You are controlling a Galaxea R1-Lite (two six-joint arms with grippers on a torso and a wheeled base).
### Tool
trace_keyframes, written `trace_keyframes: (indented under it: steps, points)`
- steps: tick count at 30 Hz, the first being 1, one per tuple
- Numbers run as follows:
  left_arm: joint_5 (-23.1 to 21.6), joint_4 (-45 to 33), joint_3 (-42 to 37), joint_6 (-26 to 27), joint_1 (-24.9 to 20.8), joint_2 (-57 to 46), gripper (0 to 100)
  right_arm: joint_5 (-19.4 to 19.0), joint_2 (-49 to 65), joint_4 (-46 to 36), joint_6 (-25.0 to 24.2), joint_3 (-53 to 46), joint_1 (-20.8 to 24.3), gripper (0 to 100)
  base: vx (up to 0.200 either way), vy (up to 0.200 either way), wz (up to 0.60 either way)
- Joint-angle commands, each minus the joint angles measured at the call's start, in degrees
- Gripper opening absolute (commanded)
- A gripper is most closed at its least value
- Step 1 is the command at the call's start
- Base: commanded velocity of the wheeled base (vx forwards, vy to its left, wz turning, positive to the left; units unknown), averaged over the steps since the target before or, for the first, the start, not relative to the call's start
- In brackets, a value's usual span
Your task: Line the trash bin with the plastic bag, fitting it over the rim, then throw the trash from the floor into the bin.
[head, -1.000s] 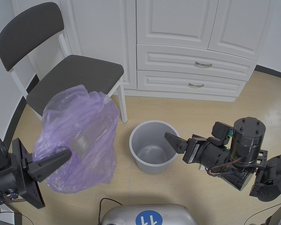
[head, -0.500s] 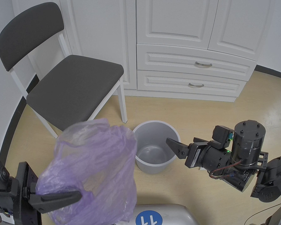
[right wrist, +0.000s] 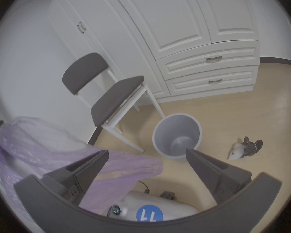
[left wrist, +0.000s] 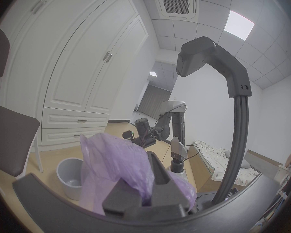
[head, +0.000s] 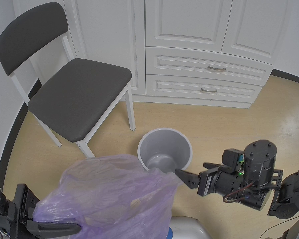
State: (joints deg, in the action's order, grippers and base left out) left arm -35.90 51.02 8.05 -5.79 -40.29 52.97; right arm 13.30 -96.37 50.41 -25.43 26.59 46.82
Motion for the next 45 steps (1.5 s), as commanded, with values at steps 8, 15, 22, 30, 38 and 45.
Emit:
trace_keyframes:
  steps: [8,15,22,30,38,45]
  points:
    - [-0.05,1.8,0.04,-0.1,2.15,-0.06,0,-10.4,6.28,-11.38,4.42,-6.55,3.98,100,0.0,0.0,0.0]
    - [0.31,2.51,4.52,-6.51,4.87,-0.15,0,-17.08,10.41,-15.08,7.85,-10.24,6.97,100,0.0,0.0,0.0]
    - [-0.05,10.24,2.5,-12.31,4.87,-0.76,0,-14.35,13.4,-12.79,7.59,-9.89,9.95,100,0.0,0.0,0.0]
    - [-5.85,17.45,-3.21,-12.31,4.69,-1.29,0,-11.37,14.89,-12.09,7.15,0.31,-1.12,100,0.0,0.0,0.0]
    - [-8.57,17.89,-5.41,-11.7,4.69,-1.29,0,-9.61,6.37,-12.18,4.6,11.91,-2.0,100,0.0,0.0,0.0]
    - [-9.98,21.67,-7.34,-11.61,4.78,-1.2,0,-8.64,-3.48,-13.58,5.57,19.55,0.2,100,0.0,0.0,0.0]
